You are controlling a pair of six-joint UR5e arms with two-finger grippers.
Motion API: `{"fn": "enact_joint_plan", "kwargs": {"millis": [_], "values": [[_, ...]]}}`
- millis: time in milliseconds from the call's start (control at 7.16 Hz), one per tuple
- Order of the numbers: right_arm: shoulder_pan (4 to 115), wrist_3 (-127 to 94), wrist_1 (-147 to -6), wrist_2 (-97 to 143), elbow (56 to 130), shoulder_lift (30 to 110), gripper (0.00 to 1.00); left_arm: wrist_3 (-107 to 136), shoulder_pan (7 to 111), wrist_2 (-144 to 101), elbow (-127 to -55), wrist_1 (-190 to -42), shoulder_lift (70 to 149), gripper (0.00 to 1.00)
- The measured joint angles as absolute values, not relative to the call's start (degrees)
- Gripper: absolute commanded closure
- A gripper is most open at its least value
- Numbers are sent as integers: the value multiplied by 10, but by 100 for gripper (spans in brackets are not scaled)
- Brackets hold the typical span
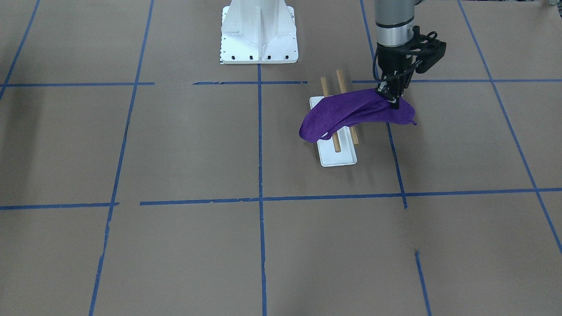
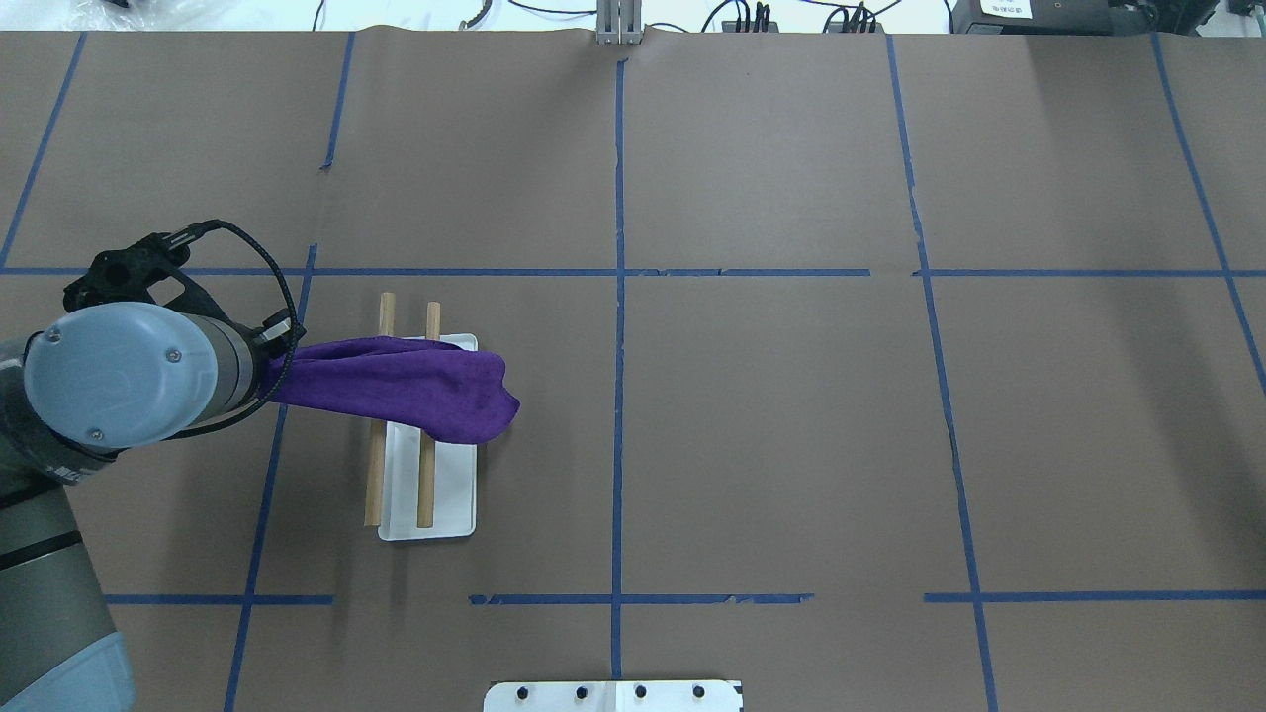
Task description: Hang towel on rack
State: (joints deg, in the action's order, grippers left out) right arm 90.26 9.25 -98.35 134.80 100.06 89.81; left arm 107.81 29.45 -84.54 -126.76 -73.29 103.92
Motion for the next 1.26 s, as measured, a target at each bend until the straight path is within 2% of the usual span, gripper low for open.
{"fn": "enact_joint_plan", "kwargs": {"millis": [559, 1257], "values": [[903, 93, -983, 1347, 1000, 898, 0, 936, 308, -859, -1267, -742, 1045, 0], [903, 96, -983, 1346, 997, 904, 0, 591, 502, -1069, -1251, -776, 1047, 0]]}}
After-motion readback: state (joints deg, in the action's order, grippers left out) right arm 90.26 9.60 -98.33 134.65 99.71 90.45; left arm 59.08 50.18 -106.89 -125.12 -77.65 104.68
